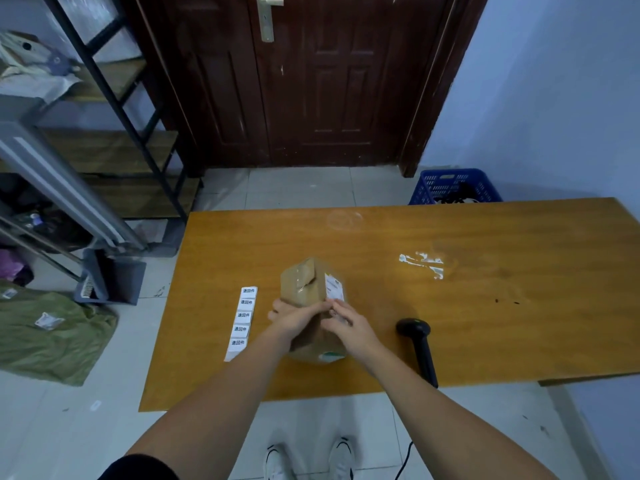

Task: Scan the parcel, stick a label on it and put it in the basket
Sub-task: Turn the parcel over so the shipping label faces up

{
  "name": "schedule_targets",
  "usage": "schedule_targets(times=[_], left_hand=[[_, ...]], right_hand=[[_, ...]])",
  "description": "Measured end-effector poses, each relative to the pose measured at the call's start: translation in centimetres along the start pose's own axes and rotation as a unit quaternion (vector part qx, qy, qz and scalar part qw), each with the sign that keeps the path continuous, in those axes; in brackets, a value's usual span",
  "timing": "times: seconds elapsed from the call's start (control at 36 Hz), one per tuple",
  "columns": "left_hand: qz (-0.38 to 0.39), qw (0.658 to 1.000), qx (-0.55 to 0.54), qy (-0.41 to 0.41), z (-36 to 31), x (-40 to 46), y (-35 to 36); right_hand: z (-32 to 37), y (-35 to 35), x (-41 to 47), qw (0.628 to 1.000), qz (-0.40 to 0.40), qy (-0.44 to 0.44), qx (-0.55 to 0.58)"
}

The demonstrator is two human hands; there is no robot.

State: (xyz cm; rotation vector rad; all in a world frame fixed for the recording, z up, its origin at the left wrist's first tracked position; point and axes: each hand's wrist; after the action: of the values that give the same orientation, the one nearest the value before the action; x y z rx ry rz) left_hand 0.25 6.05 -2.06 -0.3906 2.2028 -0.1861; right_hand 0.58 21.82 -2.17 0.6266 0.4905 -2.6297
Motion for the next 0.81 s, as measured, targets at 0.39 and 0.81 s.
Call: schedule_targets(times=[0.39,0.81], left_hand=[[0.191,0.969,-0.155,0.001,2.2,0.7,-2.5],[0.106,0.993,-0.052,0.004,4.8,1.6,-0.6]], right_hand=[[-3.9,-2.2,0.9,0.988,-0.068,0.113,0.084],[-5.4,-1.1,0.6,0.994,-0.029,0.104,0.006]])
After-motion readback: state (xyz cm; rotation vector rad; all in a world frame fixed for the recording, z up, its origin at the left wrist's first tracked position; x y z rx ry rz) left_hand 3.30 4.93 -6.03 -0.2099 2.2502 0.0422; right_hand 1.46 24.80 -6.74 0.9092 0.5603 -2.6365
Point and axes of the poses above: each hand's wrist, its own x-axis towards the middle knuckle, its own y-axis out of the palm, z = x × y, and after that the axes turned 7 degrees about -x, right-handed
